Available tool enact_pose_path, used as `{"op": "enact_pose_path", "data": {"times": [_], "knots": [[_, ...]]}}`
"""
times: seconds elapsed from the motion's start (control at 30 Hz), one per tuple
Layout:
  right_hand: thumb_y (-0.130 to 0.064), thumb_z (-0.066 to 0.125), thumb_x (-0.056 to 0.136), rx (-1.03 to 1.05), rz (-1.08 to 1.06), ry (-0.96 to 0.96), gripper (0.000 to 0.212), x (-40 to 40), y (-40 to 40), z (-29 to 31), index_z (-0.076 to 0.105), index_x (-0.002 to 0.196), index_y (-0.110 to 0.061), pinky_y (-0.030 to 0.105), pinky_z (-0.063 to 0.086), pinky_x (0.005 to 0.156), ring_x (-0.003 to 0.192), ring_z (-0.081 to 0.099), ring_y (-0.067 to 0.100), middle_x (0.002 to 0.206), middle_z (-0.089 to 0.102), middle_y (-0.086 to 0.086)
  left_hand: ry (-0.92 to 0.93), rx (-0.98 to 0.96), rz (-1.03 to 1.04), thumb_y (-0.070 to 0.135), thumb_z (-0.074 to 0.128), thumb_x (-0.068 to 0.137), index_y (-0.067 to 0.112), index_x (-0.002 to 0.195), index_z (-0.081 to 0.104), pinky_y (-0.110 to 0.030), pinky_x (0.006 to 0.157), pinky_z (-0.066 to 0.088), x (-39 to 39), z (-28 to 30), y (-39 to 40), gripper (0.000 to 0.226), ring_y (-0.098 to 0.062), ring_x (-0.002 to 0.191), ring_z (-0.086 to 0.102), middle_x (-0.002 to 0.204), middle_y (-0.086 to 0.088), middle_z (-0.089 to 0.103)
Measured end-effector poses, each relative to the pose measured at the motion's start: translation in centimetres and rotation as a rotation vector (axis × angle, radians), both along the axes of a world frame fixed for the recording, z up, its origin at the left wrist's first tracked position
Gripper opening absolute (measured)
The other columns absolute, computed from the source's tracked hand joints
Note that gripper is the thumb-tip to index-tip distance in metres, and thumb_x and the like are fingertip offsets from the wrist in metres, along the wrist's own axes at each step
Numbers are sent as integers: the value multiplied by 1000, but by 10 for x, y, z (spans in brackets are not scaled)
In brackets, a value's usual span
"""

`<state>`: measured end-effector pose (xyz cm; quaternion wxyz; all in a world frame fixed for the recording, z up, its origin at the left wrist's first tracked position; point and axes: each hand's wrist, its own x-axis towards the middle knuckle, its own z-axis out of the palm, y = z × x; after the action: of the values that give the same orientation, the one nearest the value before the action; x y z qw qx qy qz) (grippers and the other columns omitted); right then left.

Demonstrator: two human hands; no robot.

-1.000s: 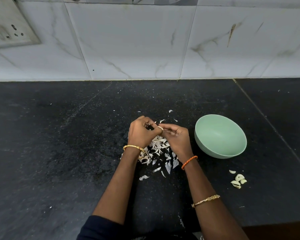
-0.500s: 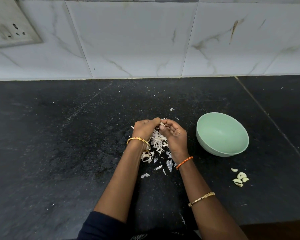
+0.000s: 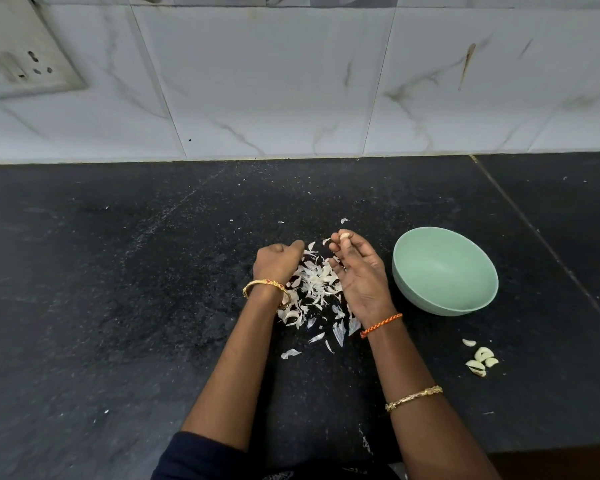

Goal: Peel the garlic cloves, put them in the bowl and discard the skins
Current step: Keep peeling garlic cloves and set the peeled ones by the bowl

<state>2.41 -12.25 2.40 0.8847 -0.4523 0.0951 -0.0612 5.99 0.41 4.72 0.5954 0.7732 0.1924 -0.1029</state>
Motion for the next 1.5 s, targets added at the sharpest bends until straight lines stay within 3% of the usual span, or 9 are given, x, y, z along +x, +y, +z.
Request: {"op": "enact_pose_path", "data": {"times": [0.13,0.23,0.4,0.5,0.6,0.77,1.13,1.37,1.5], "knots": [[-5,49,95,35,28,3,18,0,-3,2,63,102,-14,19,51,72,81,63,6,89,71,-4,-165,66,-76,25,66,81,17,49,56,-22,54,34,0,-4,-1,34,-4,38,36,42,11,48],[-1,49,95,63,51,-3,18,1,-6,2,63,103,-9,20,53,71,79,63,8,88,70,-1,-257,96,-156,13,67,80,17,67,63,-22,57,42,-1,-2,-1,15,-6,54,48,62,6,58],[-2,55,87,95,78,3,18,1,-8,4,63,103,-5,20,55,72,77,65,8,88,70,2,-271,108,-132,20,57,80,6,54,66,-22,54,40,-3,2,-3,31,-6,43,42,49,1,56],[-6,62,75,90,86,17,26,0,-8,5,65,100,-4,20,55,72,76,65,8,85,71,3,-324,46,-174,20,68,80,15,50,64,-23,63,45,-2,0,-2,30,-6,61,56,67,1,67],[-4,64,73,78,74,41,24,-1,-8,6,66,97,-3,20,56,72,75,67,9,82,72,4,-393,-23,-234,15,75,79,23,63,70,-26,78,51,-1,1,0,18,-2,79,62,78,10,65],[3,60,86,117,58,99,8,-3,-6,12,65,92,1,19,57,72,79,70,11,83,73,8,-454,-106,-329,20,78,76,30,73,74,-41,95,50,-2,2,1,12,-14,101,63,99,0,65],[8,57,87,99,113,140,14,-7,-8,13,65,97,3,21,57,77,89,71,16,91,74,13,-477,-43,-346,10,76,78,29,77,72,-40,96,50,0,-1,1,19,-11,100,62,98,4,65],[7,60,85,78,80,157,13,-5,-11,11,67,94,0,19,57,72,76,69,12,83,72,9,-485,-19,-304,10,67,82,24,69,71,-24,73,50,-1,1,4,19,-9,82,63,86,7,66],[9,59,85,81,99,165,14,-4,-15,9,66,94,1,19,56,74,79,69,10,85,71,9,-507,-63,-435,15,75,80,29,81,73,-34,87,54,0,-1,11,15,-22,97,63,98,2,67]]}}
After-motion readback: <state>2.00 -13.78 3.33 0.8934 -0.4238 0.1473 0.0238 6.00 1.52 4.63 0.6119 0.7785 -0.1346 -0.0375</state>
